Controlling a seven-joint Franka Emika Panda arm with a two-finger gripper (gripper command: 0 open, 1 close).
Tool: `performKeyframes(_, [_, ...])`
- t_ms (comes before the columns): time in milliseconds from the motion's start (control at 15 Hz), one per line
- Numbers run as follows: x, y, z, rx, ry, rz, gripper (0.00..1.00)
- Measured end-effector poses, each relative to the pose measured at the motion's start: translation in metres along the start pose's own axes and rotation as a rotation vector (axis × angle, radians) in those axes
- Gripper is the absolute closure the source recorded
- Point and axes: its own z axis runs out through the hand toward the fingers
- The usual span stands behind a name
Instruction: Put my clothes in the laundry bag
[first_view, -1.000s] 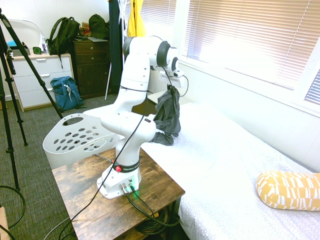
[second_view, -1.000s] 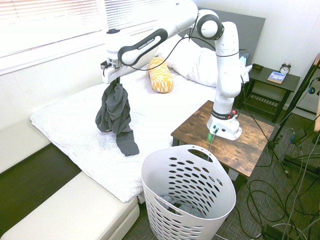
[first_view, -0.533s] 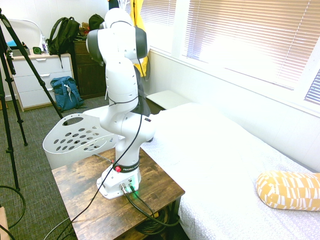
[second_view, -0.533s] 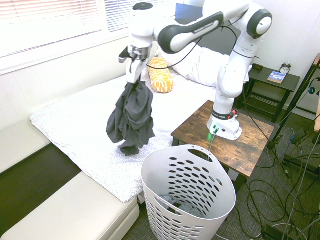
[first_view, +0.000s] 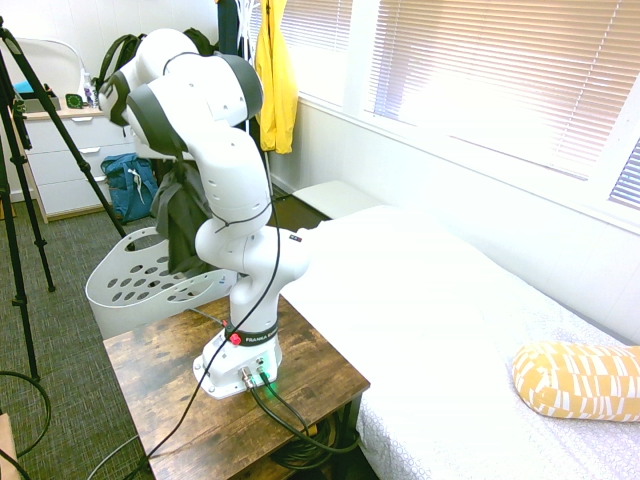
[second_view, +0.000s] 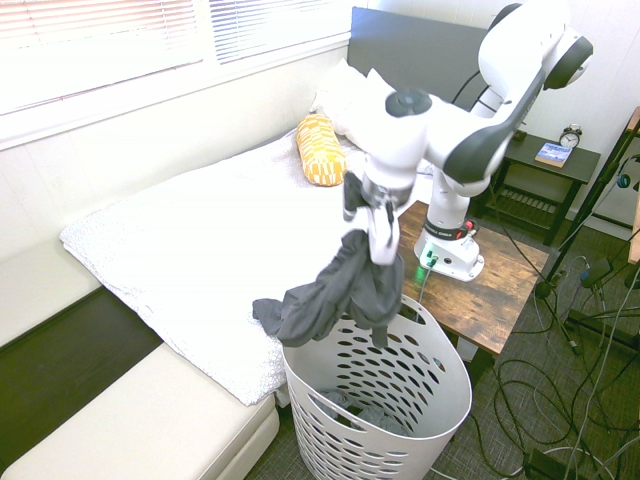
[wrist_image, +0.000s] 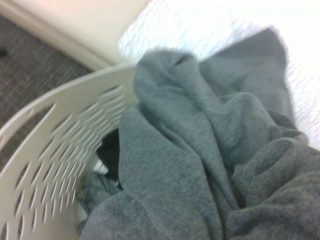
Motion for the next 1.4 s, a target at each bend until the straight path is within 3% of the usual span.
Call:
performKeyframes(267, [-0.058,0.002,0.058,-0.045,-0.048,-0.045,1.00])
performKeyframes(333, [-0.063,0.005,0.073,-0.062,-0.061,-0.053,0.00])
performKeyframes(667, [-0.070,0.005,0.103,-0.102,-0.089,-0.080,0.00])
performKeyframes(1400, [-0.044,-0.016,0.103,-0.086,-0.086,-0.026,0.00])
